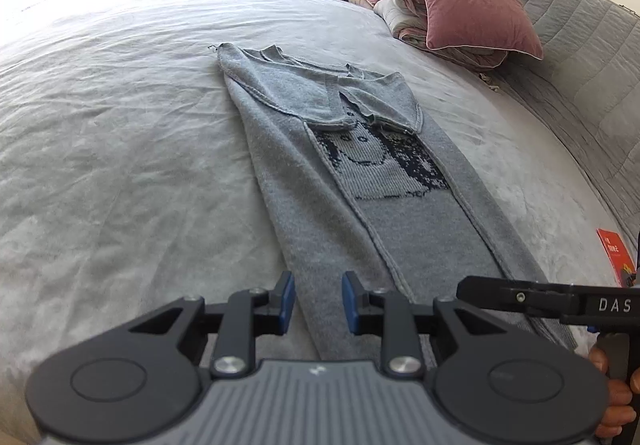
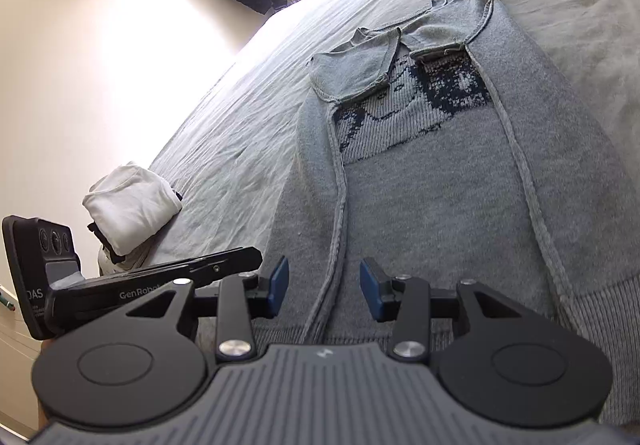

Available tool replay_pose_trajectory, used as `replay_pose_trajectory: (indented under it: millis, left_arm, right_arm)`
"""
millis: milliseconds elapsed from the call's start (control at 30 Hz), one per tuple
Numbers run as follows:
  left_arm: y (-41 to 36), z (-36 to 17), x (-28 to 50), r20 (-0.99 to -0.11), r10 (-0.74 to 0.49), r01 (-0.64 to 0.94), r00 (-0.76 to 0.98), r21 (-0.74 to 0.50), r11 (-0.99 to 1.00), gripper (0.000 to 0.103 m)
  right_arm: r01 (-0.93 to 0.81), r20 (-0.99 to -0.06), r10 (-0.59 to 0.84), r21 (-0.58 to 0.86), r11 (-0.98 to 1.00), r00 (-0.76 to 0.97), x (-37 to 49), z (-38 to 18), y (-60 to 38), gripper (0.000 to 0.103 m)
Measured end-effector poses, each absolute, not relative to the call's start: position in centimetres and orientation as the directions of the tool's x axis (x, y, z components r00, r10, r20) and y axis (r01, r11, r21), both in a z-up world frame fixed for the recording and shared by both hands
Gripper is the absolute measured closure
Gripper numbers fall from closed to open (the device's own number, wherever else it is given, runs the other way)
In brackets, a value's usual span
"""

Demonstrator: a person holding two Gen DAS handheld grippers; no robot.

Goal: Fold clothes

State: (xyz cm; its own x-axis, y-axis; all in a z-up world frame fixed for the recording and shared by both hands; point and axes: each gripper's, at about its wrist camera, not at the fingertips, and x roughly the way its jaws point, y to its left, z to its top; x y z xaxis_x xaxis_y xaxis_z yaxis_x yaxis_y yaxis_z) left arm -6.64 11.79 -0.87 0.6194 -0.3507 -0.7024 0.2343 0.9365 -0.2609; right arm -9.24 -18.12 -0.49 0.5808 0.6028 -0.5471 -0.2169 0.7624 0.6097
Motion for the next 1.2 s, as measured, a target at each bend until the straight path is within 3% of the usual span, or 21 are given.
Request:
replay_pose_trajectory:
  millis: [100,233,333,367,467,633,733,800,833,1000,1133,1200]
  left_arm:
    - [11.2,-1.3,-3.0,-0.708,-0.302,0.199,0.638,-0.228,0.953,0.070]
    - [11.4,-2.3,0.2,-0.672,-0.273,0.156,0.689,-0.230,0.961,0.071]
    - [12.1,-3.1,0.2,-0.570,-0.334,0.195,0.751,-0.292,0.936,0.076]
    - [12.5,-3.4,0.0,-0.525,-0.372,0.219,0.765,-0.331,0.918,0.083]
    - [13.6,-4.1,-0.1,-0.443,-0.476,0.275,0.759,-0.445,0.852,0.084]
    - [12.9,-5.0,0.5,-0.472,-0.509,0.321,0.720,-0.424,0.847,0.085]
    - [13.2,-5.1,0.5,-0.473,-0.498,0.310,0.727,-0.422,0.852,0.085]
    - [13.5,-5.2,0.5,-0.473,-0.491,0.302,0.731,-0.421,0.855,0.085]
    - [13.6,-5.2,0.4,-0.474,-0.488,0.299,0.733,-0.420,0.857,0.085]
    - [14.2,-5.2,0.4,-0.463,-0.477,0.285,0.747,-0.425,0.859,0.085]
    - [14.7,-4.8,0.5,-0.429,-0.482,0.285,0.764,-0.445,0.849,0.085]
    - [15.0,-4.6,0.5,-0.412,-0.484,0.285,0.772,-0.455,0.844,0.085]
  right_arm:
    - [-0.208,-0.539,0.591,0.608,0.766,0.600,-6.0,-0.9,-17.5,0.059]
    - [-0.182,-0.538,0.571,0.610,0.771,0.620,-1.3,-1.4,-16.3,0.059]
    - [-0.157,-0.524,0.581,0.644,0.749,0.623,1.8,-2.1,-15.7,0.059]
    - [-0.147,-0.518,0.586,0.659,0.738,0.623,2.7,-2.4,-15.5,0.059]
    - [-0.117,-0.499,0.600,0.700,0.705,0.625,5.4,-3.4,-15.0,0.059]
    - [-0.073,-0.453,0.610,0.762,0.643,0.651,7.8,-4.8,-14.6,0.059]
    - [-0.075,-0.445,0.596,0.757,0.649,0.668,8.6,-5.0,-14.1,0.067]
    - [-0.088,-0.474,0.540,0.690,0.719,0.696,8.4,-4.5,-13.7,0.094]
    - [-0.092,-0.486,0.501,0.646,0.758,0.716,8.1,-4.2,-13.4,0.098]
    - [-0.125,-0.502,0.453,0.558,0.820,0.737,6.9,-3.3,-12.8,0.094]
    - [-0.123,-0.498,0.514,0.624,0.772,0.699,5.8,-3.1,-13.8,0.081]
    - [-0.143,-0.490,0.532,0.628,0.765,0.690,4.4,-2.8,-14.1,0.069]
